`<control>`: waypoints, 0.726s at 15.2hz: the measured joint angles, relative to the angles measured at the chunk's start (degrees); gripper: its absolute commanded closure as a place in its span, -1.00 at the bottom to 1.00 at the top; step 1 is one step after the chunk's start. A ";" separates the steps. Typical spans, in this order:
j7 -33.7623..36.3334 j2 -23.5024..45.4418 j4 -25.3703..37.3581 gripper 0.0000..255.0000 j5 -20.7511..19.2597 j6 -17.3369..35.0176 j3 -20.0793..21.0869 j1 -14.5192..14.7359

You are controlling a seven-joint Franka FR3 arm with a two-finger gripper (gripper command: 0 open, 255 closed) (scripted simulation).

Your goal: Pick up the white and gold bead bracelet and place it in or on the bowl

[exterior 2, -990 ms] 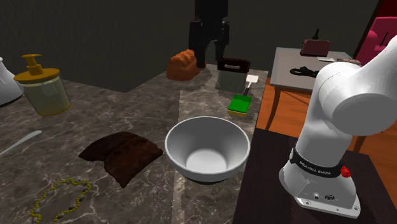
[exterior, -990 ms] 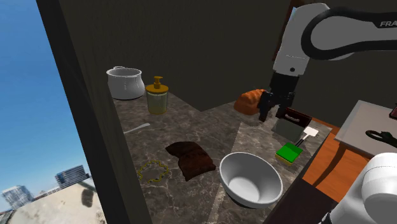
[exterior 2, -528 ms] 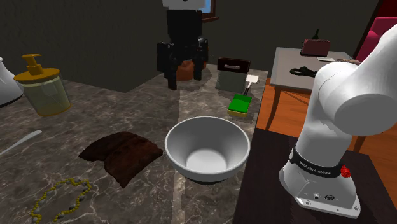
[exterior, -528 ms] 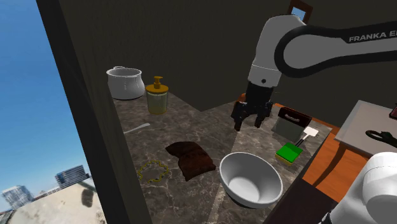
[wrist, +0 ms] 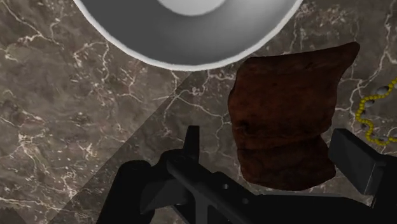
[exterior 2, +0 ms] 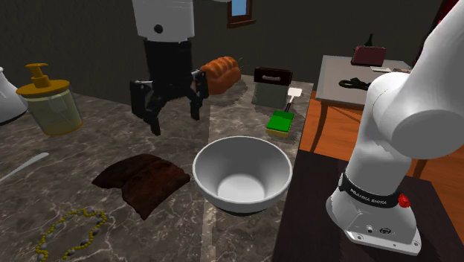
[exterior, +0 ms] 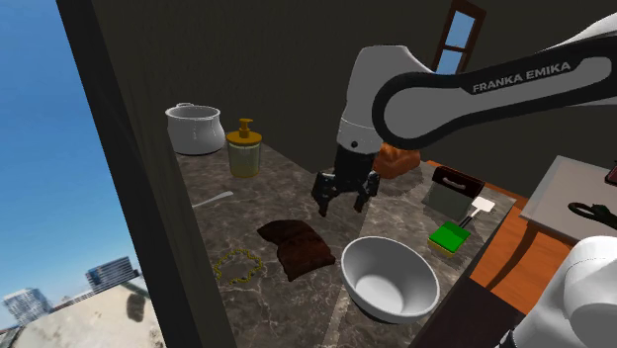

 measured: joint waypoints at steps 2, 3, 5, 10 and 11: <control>3.51 4.31 2.21 -1.00 -1.30 2.59 2.07 -0.09; 5.49 6.86 3.79 -1.00 -2.29 3.72 3.09 -0.15; 9.37 10.82 6.33 -1.00 -4.24 5.38 4.81 0.02; 19.60 21.86 14.49 -1.00 -11.25 8.08 7.65 1.36; 21.86 24.67 16.82 -1.00 -13.13 8.29 7.91 1.99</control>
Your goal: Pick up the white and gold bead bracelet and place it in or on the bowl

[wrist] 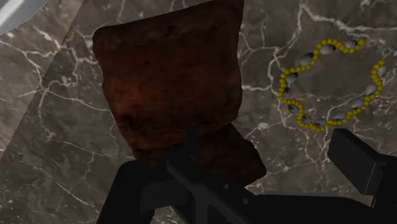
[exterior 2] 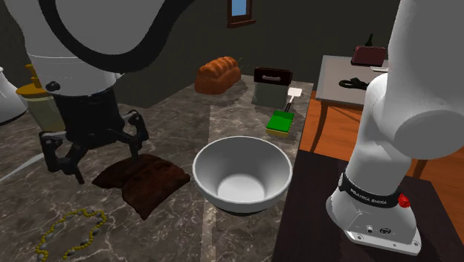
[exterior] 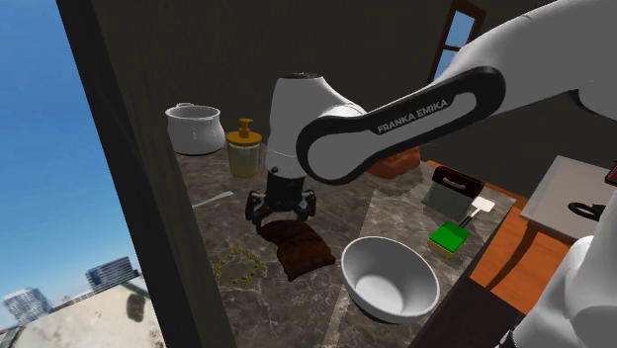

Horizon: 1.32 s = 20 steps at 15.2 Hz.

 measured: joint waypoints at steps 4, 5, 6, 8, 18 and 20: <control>7.09 9.22 8.68 -1.00 -6.20 -0.26 -0.42 3.05; 8.76 11.87 11.65 -1.00 -7.73 -0.81 -0.75 4.14; 10.21 14.47 14.59 -1.00 -9.14 -1.34 -1.18 5.24; 12.08 17.88 17.90 -1.00 -10.95 -1.44 -1.91 6.72; 13.77 21.97 17.95 -1.00 -13.20 2.30 -3.13 7.85; 13.79 21.98 17.92 -1.00 -13.22 2.35 -3.13 7.86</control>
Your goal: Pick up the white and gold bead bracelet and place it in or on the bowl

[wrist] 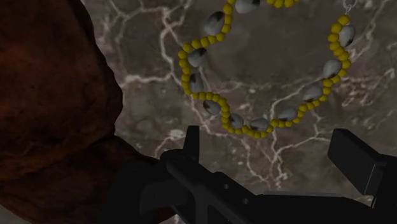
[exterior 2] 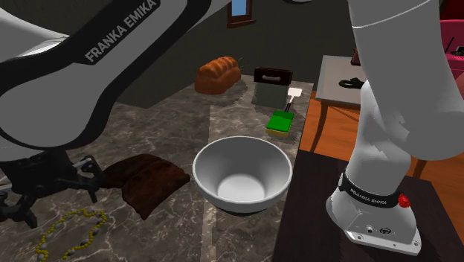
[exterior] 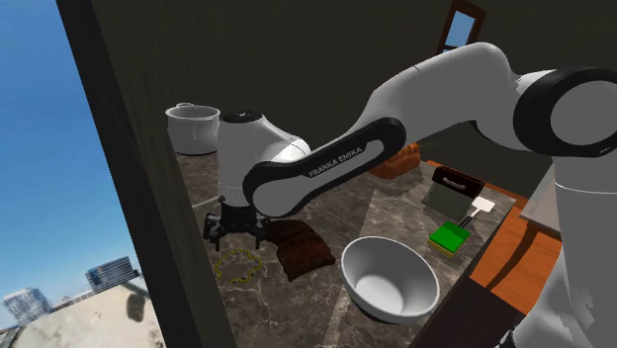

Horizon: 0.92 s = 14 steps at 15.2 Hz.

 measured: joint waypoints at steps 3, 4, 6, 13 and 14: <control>0.00 0.00 -0.01 1.00 0.00 0.01 0.00 0.00; 0.00 -0.17 0.05 1.00 -0.02 -0.10 -0.04 -0.05; -0.03 -0.31 0.08 1.00 -0.01 -0.15 -0.08 -0.14; -0.15 -0.39 0.12 -1.00 0.12 -0.12 0.06 -0.14; 1.56 -1.14 -0.45 -1.00 1.07 -0.79 0.04 -0.14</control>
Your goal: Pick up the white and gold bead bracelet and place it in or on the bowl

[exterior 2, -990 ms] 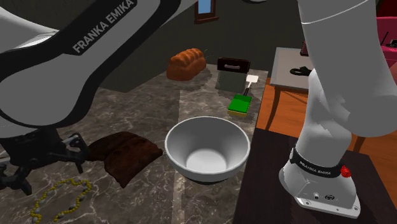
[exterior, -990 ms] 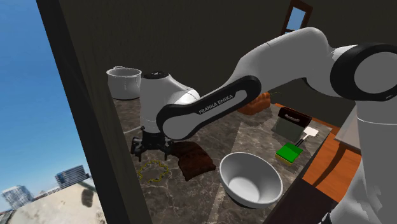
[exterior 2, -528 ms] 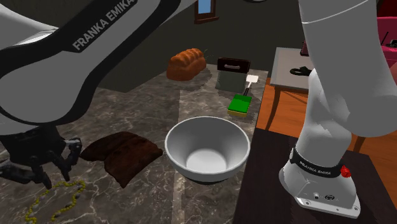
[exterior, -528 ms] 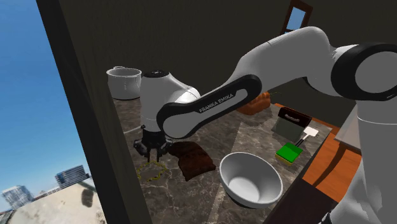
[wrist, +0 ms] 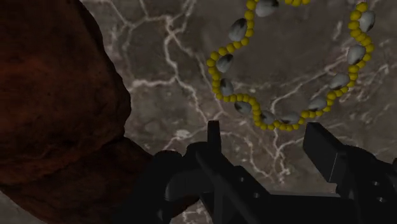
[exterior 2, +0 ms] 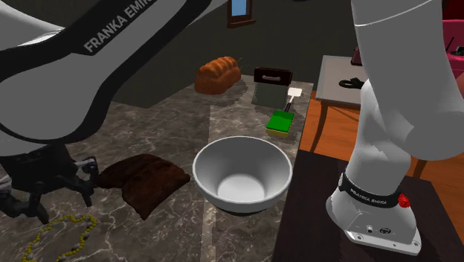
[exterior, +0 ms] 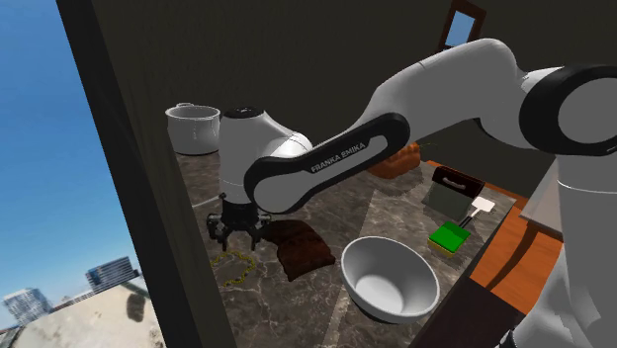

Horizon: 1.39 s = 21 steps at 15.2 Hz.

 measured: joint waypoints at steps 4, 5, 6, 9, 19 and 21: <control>16.06 -3.69 -2.01 -1.00 6.85 -4.59 -0.19 1.74; 20.42 -4.65 -2.09 -1.00 8.80 -6.08 -0.20 2.11; 23.00 -5.07 -2.48 -1.00 9.80 -6.42 -0.21 2.38; 25.48 -4.26 -3.32 -1.00 10.22 -5.19 -0.49 2.76; 26.30 -2.84 -4.84 -1.00 9.65 -2.40 -0.83 3.11; 26.30 -2.84 -4.84 1.00 9.65 -2.40 -0.83 3.11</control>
